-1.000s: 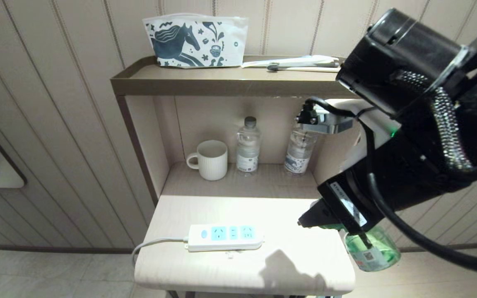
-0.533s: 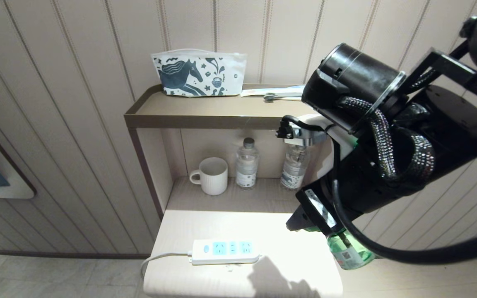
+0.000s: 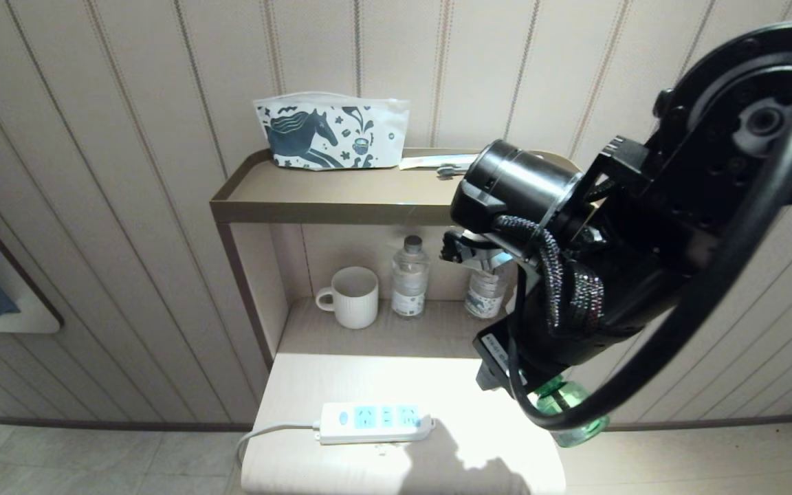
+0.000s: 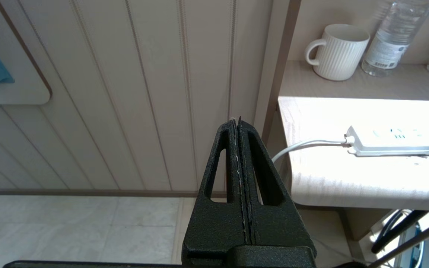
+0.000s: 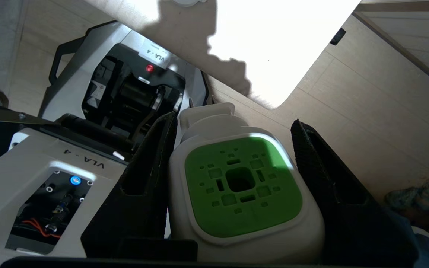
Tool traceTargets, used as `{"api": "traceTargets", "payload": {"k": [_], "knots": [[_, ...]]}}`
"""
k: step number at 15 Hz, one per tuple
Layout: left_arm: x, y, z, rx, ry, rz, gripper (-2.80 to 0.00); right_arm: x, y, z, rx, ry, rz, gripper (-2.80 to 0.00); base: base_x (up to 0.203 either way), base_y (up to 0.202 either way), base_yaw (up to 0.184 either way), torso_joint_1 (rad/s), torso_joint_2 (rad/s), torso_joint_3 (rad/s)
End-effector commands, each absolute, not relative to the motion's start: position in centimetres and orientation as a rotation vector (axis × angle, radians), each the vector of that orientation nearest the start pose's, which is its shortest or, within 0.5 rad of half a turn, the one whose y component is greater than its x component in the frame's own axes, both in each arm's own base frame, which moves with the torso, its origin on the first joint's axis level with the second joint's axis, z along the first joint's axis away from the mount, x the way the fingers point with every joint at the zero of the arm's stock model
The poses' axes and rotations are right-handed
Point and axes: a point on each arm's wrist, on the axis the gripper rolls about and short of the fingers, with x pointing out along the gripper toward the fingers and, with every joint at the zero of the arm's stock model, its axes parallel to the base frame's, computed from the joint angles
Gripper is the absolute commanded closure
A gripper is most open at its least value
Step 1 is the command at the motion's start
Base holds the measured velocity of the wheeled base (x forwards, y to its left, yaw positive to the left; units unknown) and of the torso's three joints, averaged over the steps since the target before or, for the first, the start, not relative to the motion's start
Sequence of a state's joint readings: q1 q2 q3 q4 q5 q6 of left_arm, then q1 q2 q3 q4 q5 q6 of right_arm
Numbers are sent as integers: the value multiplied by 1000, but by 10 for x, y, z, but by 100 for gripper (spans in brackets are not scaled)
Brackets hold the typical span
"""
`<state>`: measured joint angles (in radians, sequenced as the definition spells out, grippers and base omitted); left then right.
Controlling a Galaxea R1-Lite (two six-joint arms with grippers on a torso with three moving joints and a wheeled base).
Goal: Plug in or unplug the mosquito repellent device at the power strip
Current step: Insert the plug into the socket
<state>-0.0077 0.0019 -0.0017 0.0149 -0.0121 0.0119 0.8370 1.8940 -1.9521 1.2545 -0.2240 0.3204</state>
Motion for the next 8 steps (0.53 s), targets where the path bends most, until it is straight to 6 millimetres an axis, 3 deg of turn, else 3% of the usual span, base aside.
{"api": "traceTargets", "payload": {"k": [1,5,8], "knots": [[-23,0,75,12,15,-20,0,210,227,268,-345,1128,345,0,0,0,0,0,0,0],[-23,0,75,12,16,-20,0,215,234,257,-352,1156,339,0,0,0,0,0,0,0],[-23,0,74,12,18,-20,0,239,255,233,-315,1131,319,0,0,0,0,0,0,0]]}}
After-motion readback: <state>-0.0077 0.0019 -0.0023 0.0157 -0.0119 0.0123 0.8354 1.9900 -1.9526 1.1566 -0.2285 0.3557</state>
